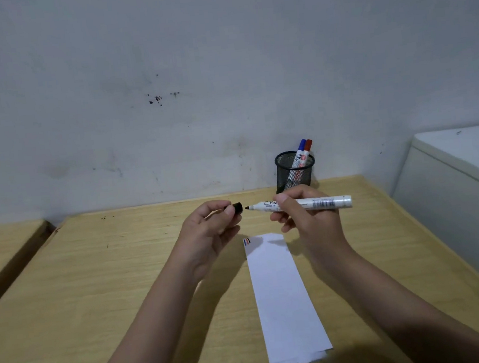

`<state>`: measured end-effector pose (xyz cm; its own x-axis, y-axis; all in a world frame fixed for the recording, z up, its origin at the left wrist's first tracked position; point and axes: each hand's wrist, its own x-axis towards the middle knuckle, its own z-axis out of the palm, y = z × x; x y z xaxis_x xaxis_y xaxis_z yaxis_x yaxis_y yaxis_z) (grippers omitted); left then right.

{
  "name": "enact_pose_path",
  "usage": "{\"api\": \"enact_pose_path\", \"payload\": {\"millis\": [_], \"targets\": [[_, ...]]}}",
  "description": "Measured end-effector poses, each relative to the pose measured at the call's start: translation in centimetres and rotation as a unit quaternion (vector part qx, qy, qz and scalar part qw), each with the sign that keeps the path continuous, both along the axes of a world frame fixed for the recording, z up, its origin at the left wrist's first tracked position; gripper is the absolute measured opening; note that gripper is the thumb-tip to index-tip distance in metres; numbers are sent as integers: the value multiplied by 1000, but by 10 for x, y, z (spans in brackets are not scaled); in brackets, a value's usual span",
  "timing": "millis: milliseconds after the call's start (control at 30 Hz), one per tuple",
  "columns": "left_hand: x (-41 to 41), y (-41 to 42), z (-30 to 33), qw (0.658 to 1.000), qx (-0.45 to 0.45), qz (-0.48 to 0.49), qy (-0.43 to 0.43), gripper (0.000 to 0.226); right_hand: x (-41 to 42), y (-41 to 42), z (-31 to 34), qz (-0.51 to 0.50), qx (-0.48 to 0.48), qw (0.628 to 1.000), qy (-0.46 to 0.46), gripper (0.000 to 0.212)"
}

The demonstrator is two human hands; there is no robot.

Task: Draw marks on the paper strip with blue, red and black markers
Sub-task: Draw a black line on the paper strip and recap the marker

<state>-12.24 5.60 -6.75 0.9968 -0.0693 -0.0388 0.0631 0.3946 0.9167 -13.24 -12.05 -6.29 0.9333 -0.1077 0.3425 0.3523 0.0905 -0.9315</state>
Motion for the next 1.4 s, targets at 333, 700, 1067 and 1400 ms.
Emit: {"api": "enact_pose_path", "payload": {"millis": [333, 700, 1067, 1400], "targets": [[-32, -11, 24, 998, 19, -40, -54, 15, -28, -5, 25, 35, -50, 997, -42, 14], [-50, -13, 50, 992, 29, -10, -124, 15, -44, -5, 39, 104, 12, 993, -49, 13], [-32, -11, 72, 945, 206, 165, -192, 15, -35, 2, 38, 88, -85, 986, 112, 18], [-2, -50, 85, 932, 256, 133, -219, 27, -2, -22, 51, -31, -180, 973, -140, 37]]}}
